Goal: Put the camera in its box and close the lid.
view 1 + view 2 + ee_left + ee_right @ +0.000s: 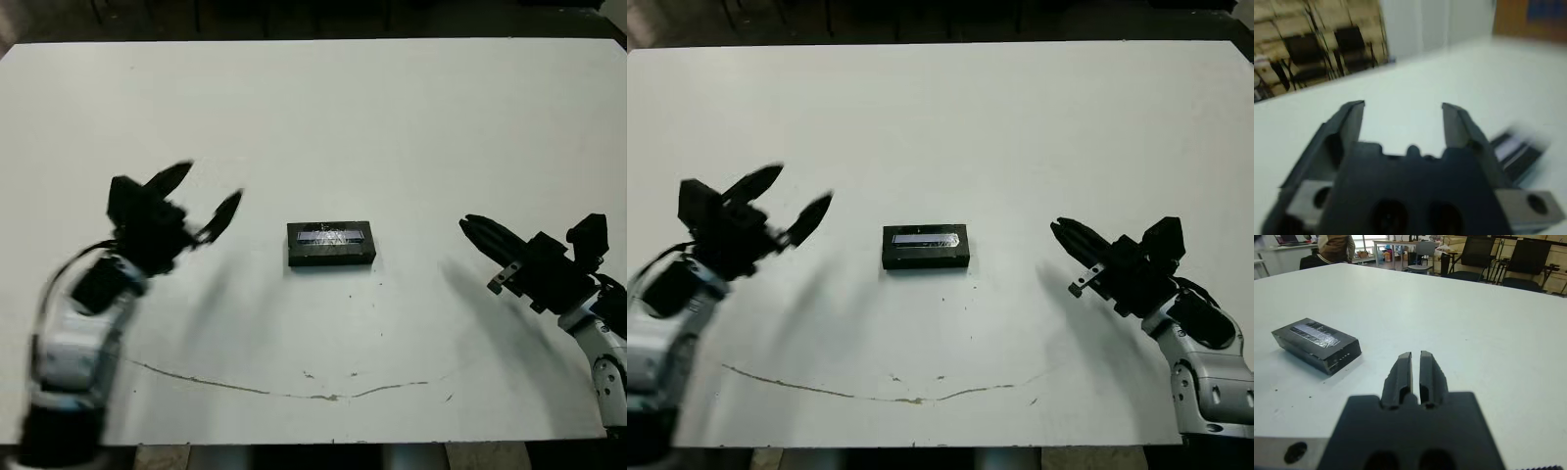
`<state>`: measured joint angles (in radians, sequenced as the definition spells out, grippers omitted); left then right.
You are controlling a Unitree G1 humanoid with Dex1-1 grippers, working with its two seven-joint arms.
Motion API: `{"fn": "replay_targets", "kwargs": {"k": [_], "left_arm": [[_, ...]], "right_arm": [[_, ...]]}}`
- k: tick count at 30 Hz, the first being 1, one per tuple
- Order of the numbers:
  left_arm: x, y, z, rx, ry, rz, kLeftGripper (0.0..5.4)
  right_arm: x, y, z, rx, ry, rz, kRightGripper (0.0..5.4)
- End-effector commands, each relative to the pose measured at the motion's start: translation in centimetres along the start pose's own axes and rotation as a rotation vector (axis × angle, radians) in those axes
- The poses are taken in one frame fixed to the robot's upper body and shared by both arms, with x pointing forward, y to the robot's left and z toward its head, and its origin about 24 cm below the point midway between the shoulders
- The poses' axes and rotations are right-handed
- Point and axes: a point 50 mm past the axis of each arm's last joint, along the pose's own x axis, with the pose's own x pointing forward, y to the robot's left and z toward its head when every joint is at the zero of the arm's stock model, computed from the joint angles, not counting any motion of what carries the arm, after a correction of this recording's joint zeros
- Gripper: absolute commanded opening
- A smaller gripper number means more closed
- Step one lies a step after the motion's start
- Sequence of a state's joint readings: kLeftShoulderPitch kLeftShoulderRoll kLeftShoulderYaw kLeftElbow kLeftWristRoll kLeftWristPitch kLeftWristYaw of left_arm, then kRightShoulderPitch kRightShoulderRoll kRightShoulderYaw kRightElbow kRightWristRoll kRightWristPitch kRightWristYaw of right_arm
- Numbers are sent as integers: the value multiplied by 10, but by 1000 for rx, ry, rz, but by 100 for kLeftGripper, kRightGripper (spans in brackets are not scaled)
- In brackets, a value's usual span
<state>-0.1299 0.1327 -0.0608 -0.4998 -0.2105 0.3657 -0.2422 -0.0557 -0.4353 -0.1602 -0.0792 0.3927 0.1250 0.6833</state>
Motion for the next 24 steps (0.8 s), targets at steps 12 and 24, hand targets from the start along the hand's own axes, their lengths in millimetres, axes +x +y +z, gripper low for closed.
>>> {"fn": "replay_targets", "kwargs": {"k": [12,24], "left_arm": [[34,-71,-19,-174,213,30,67],[41,-91,-82,-214,520,70,1]], "right_arm": [[4,14,-4,45,49,-111,0],[3,18,-9,83,42,-89,0]]}}
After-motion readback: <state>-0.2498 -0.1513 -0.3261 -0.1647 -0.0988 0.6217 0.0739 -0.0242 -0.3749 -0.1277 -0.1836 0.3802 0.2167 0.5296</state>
